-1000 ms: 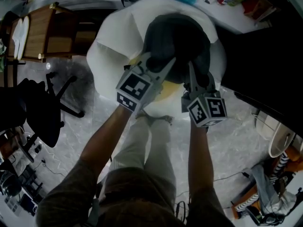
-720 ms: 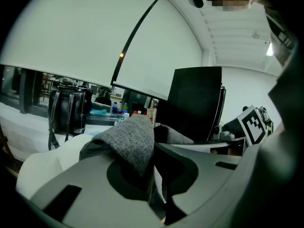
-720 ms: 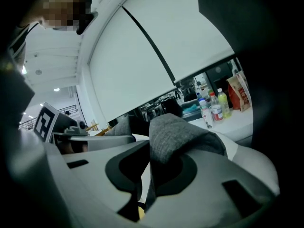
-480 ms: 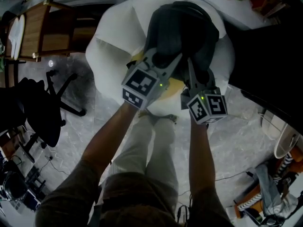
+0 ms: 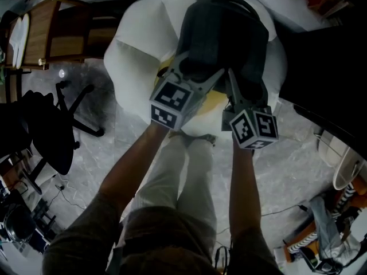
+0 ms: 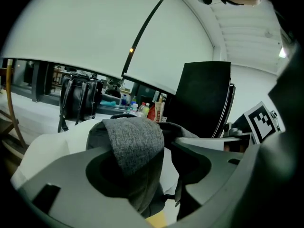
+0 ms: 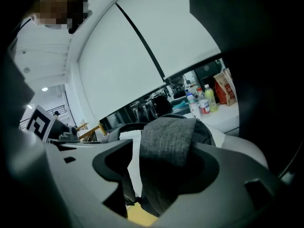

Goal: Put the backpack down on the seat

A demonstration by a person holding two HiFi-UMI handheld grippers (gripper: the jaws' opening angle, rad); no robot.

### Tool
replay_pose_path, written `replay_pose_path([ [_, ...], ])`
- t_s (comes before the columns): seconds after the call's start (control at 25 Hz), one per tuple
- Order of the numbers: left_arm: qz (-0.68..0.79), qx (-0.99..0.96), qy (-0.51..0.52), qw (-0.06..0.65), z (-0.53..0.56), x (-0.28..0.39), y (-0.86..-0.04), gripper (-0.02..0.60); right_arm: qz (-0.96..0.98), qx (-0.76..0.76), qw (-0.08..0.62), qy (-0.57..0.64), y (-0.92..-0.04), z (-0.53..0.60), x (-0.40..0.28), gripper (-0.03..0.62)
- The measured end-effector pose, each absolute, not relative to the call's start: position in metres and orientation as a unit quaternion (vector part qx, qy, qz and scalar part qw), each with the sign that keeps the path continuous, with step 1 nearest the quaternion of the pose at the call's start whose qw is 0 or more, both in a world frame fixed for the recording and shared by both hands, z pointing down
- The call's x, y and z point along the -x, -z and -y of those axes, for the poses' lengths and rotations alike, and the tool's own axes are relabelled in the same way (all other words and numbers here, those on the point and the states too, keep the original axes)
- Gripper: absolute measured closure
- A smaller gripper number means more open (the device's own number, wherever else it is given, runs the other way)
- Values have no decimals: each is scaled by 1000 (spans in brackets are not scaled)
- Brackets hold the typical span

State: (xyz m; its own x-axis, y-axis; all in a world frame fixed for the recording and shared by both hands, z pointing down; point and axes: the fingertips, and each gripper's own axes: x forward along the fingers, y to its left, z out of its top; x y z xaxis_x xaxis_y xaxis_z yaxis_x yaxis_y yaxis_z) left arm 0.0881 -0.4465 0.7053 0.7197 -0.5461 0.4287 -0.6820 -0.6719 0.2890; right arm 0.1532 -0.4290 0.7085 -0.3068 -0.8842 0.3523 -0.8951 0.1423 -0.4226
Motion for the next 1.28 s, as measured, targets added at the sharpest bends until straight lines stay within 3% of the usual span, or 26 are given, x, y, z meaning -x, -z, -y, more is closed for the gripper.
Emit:
replay_pose_path([
  [0.2, 380, -882, -162, 228, 449, -73, -713, 160, 727, -624, 27, -286, -717, 419, -163, 234],
  [0.28, 387, -879, -162, 226, 449, -69, -712, 132, 721, -626, 31, -294, -721, 415, -164, 195],
  [0.6, 376, -882, -165, 233, 437, -70, -699, 130, 718, -626, 42, -302, -712, 402, -162, 194],
  [0.72, 373, -886, -158, 225, 428, -72, -684, 174, 724, -613, 42, -314, -704, 393, -157, 220],
  [0.76, 374, -888, -157, 216, 425, -72, -678, 214, 728, -607, 41, -316, -700, 390, -155, 269],
  [0.96, 388, -887, -130, 213, 409, -68, -648, 568, 746, -587, 34, -313, -675, 372, -143, 561],
  [1.0, 388, -887, -127, 217, 405, -67, -644, 580, 749, -582, 32, -315, -671, 369, -139, 592],
  [1.28, 401, -866, -141, 264, 376, -50, -606, 581, 747, -578, 6, -330, -615, 348, -133, 594],
])
